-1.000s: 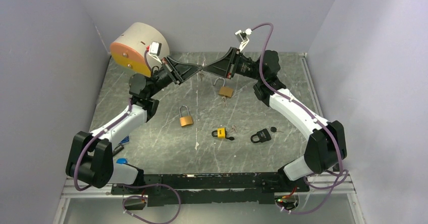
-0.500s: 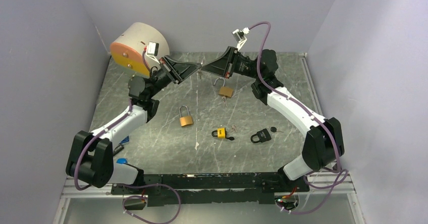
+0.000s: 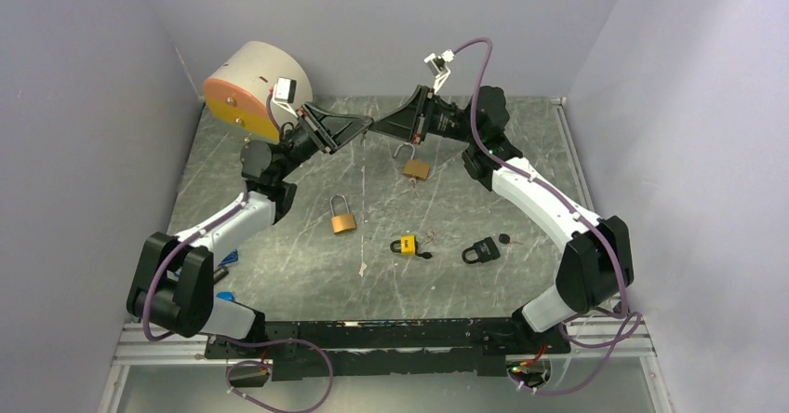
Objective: Unlock with the key
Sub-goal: Pick up the key from the center of the board.
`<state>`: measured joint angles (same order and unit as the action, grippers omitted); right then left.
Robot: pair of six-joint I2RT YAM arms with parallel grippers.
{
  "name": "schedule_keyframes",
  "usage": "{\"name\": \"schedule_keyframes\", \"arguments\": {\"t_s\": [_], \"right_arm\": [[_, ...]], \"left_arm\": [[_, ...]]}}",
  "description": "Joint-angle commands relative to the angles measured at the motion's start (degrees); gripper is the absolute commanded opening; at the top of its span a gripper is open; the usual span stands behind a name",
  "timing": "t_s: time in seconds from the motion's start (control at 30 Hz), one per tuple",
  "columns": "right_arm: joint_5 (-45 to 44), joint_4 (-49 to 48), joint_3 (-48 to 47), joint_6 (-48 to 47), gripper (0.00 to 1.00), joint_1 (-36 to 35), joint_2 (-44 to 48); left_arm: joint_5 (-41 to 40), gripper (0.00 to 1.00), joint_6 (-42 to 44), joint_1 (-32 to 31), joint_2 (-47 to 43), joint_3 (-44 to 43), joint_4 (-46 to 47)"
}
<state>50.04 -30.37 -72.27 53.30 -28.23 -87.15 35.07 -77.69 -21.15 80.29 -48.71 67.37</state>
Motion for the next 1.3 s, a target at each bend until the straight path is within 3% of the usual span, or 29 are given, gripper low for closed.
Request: {"name": "schedule_keyframes", "arguments": {"t_s": [0.0, 0.27, 0.47, 0.57, 0.73, 0.83, 0.93, 1.07, 1.17, 1.27], "right_arm": [[0.99, 2.01, -1.09, -4.29, 0.00, -0.17, 2.25], [6.29, 9.09, -0.11, -9.11, 0.00, 0.01, 3.78], [9.47, 13.08, -1.32, -11.88, 0.00, 0.07, 3.63], [10.51, 15.64, -2.07, -13.67, 0.00, 0.14, 3.31], [9.86, 17.78, -1.69, -15.49, 0.00, 0.50, 3.52], [8.96, 17.10, -0.52, -16.13, 0.01, 1.09, 4.24], [7.28, 15.44, 1.12, -17.23, 0.28, 1.56, 6.17], [3.81, 11.79, 1.88, -14.46, 0.39, 1.77, 6.87], [3.22, -0.45, 3.39, -7.12, 0.46, 1.70, 6.25], [2.08, -8.96, 3.19, -2.57, 0.52, 0.91, 5.25]], "left_arm": [[0.87, 0.33, 0.61, -0.80, -0.30, -0.37, -1.44], [2.82, 0.38, 3.93, 0.28, -1.60, -1.40, -9.31], [7.83, 0.37, 12.99, 0.49, -4.44, -3.99, -24.06], [10.89, 0.32, 16.97, 0.66, -5.80, -5.54, -29.52], [15.85, 0.04, 18.95, 0.83, -5.81, -7.11, -29.67], [15.60, 0.03, 18.80, 0.76, -6.20, -6.57, -28.40], [13.76, 0.02, 19.40, 0.76, -6.99, -6.30, -27.13], [11.89, 0.03, 19.15, 0.32, -7.62, -4.91, -19.05], [10.38, 0.03, 18.75, -0.32, -7.66, -2.63, -7.92], [10.03, 0.03, 18.63, -0.47, -6.97, -2.26, -3.45]]}}
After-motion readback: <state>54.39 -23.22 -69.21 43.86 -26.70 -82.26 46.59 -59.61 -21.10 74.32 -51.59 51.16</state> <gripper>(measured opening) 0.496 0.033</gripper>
